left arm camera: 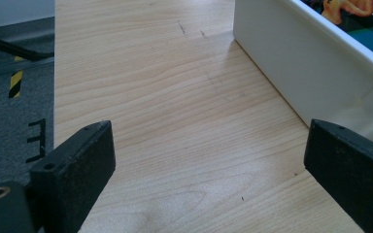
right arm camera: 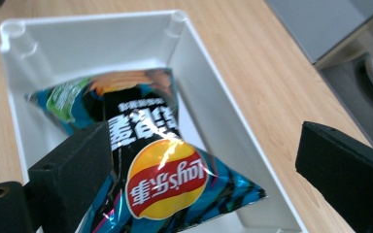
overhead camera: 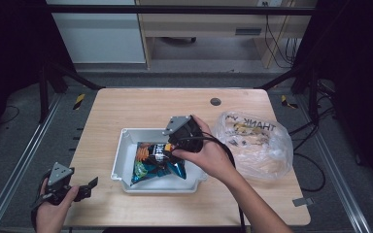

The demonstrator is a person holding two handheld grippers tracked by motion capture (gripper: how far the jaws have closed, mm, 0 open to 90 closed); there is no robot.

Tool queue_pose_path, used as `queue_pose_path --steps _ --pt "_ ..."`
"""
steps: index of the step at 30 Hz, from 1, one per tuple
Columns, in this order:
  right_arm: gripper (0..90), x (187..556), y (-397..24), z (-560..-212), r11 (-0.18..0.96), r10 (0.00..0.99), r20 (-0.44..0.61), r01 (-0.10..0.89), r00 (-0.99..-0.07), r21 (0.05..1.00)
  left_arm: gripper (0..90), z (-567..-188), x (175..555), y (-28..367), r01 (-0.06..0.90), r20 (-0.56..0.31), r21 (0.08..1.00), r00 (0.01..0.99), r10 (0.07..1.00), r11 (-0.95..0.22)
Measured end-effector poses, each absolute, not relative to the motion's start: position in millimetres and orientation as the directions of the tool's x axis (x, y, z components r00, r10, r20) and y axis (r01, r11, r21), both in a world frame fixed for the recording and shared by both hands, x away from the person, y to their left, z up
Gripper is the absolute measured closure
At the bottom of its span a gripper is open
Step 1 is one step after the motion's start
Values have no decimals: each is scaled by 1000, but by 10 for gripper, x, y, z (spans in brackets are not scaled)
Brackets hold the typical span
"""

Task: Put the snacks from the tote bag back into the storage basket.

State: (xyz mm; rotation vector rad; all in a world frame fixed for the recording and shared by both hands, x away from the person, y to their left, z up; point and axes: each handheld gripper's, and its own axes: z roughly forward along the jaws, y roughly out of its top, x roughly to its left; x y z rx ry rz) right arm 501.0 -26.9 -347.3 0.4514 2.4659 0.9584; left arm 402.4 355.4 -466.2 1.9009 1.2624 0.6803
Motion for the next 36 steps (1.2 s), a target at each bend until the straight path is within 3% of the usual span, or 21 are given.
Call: queue_pose_path --steps 15,36 --pt "68 4903 -565 -3191 566 603 -235 201 -763 800 43 -4673 4022 3526 538 29 807 377 926 -244" --pt "71 4623 -865 -3092 525 691 -278 199 -667 827 43 -4677 4028 3524 541 37 801 381 924 -255"
